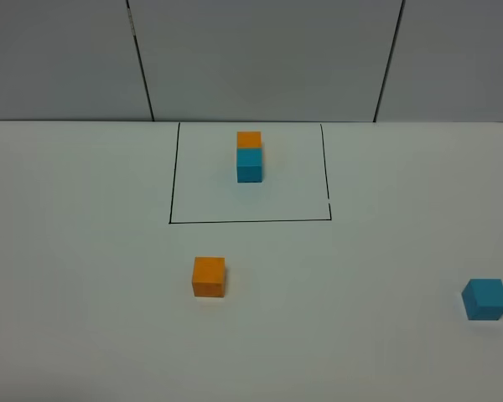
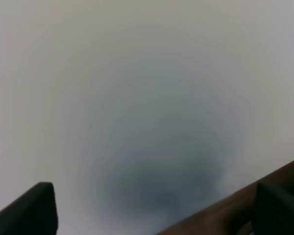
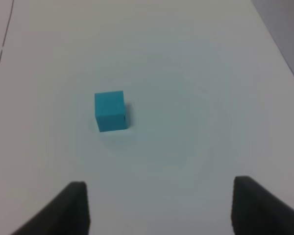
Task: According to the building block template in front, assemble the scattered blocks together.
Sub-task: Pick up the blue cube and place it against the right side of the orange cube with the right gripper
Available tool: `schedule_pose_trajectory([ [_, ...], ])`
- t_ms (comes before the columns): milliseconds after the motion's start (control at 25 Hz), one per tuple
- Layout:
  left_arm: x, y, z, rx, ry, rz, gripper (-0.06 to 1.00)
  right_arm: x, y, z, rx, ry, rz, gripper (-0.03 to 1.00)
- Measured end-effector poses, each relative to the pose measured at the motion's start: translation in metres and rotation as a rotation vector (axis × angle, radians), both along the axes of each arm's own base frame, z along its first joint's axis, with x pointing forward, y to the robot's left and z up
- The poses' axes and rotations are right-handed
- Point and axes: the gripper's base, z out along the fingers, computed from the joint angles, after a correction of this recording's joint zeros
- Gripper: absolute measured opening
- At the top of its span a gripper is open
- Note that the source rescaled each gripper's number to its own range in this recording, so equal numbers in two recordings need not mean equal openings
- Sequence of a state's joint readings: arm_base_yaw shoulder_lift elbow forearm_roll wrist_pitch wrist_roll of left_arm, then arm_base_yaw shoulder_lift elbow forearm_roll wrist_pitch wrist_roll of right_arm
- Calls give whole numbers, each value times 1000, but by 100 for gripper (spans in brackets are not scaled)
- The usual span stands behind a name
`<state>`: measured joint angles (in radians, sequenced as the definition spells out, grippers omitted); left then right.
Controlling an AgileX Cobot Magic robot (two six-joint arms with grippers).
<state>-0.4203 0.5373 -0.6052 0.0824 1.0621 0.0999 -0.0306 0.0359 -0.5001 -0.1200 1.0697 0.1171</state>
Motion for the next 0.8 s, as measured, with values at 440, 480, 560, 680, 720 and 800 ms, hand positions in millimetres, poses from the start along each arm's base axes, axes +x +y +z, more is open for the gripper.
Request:
schedule_pose_trajectory([
  [440,-31,7,4,-119,-32,39,98,0,0,0,0,0,0,56],
  [480,-32,7,4,-136,-33,45,98,0,0,0,0,0,0,56],
  [560,-34,7,5,-156,-42,58,98,0,0,0,0,0,0,56],
  [680,-36,6,2,-178,-40,77,98,0,0,0,0,0,0,56],
  [720,-36,6,-3,-177,-30,83,98,0,0,0,0,0,0,56],
  [800,-37,6,-13,-173,-6,93,98,0,0,0,0,0,0,56],
])
